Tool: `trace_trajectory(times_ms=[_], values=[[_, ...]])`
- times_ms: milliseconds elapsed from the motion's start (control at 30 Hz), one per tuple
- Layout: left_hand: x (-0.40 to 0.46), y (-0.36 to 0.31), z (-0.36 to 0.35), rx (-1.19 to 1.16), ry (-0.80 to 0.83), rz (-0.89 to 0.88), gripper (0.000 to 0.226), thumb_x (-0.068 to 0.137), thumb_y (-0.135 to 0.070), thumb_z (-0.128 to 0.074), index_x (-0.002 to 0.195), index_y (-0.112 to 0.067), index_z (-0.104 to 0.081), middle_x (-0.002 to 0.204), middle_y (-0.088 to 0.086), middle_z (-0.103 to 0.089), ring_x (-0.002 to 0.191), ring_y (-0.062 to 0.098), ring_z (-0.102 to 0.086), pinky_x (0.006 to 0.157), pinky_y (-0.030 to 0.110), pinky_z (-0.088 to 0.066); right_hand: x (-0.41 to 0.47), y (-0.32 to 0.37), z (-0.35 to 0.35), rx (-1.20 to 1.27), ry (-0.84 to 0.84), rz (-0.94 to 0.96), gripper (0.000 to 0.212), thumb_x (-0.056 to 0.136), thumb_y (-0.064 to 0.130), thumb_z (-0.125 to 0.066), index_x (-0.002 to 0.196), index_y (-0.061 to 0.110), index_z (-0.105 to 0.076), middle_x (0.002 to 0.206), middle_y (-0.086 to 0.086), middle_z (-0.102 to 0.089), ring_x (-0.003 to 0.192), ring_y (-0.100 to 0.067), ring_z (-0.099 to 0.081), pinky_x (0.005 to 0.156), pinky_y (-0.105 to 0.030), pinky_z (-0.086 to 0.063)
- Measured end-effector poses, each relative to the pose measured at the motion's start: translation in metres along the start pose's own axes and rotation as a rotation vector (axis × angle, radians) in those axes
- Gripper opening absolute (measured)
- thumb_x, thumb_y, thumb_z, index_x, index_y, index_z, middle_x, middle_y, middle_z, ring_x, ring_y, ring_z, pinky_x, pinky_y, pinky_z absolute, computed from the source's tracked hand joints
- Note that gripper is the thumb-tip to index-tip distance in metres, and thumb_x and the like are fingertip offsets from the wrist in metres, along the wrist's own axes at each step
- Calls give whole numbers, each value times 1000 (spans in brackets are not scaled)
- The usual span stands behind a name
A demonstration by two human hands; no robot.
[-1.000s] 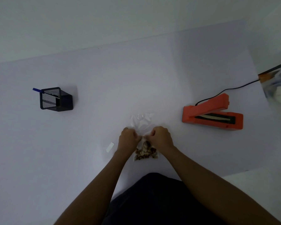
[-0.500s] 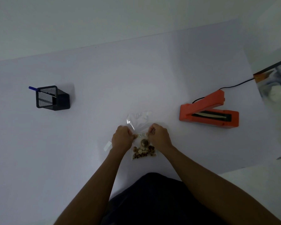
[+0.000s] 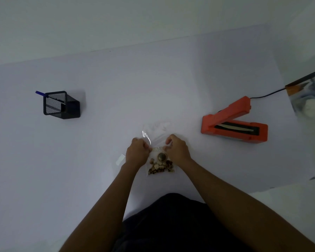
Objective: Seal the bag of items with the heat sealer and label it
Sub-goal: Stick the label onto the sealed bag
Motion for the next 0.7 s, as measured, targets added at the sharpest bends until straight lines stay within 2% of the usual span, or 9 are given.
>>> trace_trajectory(times_ms=[100, 200, 267, 333, 533, 600, 700], values=[[-3, -2, -1, -13, -15, -20, 38, 80, -52, -72, 81, -18, -56, 97, -3, -48, 76, 18, -60, 66, 29, -47, 1, 2, 0, 6, 6, 8, 13, 89, 20, -69, 87, 21, -55, 73, 7, -58, 68, -16, -58, 61, -29, -47], [-7, -7, 0, 33, -79, 2, 58, 69, -67, -73, 84, -14, -55, 95, -2, -46, 70, 16, -58, 61, 29, -52, -1, 6, -1, -12, -12, 0, 20, 83, 35, -69, 85, 24, -53, 75, 5, -62, 69, -19, -62, 62, -35, -51], [-6, -7, -1, 60, -98, 17, 56, 71, -63, -74, 87, -12, -56, 100, 1, -48, 73, 18, -58, 63, 30, -53, -2, 8, -1, -50, -25, -2, 24, 81, 38, -70, 85, 25, -50, 75, 4, -61, 69, -19, -61, 62, -36, -51], [-3, -5, -2, 56, -90, 29, 44, 77, -53, -75, 82, -15, -55, 103, 3, -50, 73, 19, -58, 65, 31, -51, -2, 7, -1, -64, -34, -3, 24, 83, 35, -70, 86, 23, -50, 76, 3, -61, 70, -19, -60, 64, -36, -51], [-1, -2, 0, -2, -92, 55, 33, 85, -39, -72, 70, -20, -49, 96, 1, -52, 70, 17, -55, 64, 29, -42, -3, 7, -1, -68, -56, 27, 9, 94, 24, -61, 89, 21, -53, 84, 1, -66, 79, -23, -64, 73, -38, -55], [0, 1, 2, -30, -93, 51, 27, 86, -33, -71, 72, -18, -54, 93, 1, -54, 71, 18, -57, 64, 29, -41, -3, 5, 0, -37, -42, 33, 6, 96, 19, -57, 90, 20, -55, 83, 2, -65, 78, -22, -64, 72, -37, -54], [-6, 6, 8, -87, -128, 35, 11, 89, -21, -64, 81, -16, -58, 87, -1, -59, 76, 19, -59, 60, 25, -39, -11, 4, 5, 59, -7, 94, 4, 98, 16, -55, 94, 17, -56, 74, 6, -57, 64, -10, -55, 62, -28, -43]])
Point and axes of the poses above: each hand's wrist, its own x-axis towards the middle knuckle, its own z-axis out of the back of the hand, y = z × x, the point moved 10 cm from there along x, towards the middle knuckle
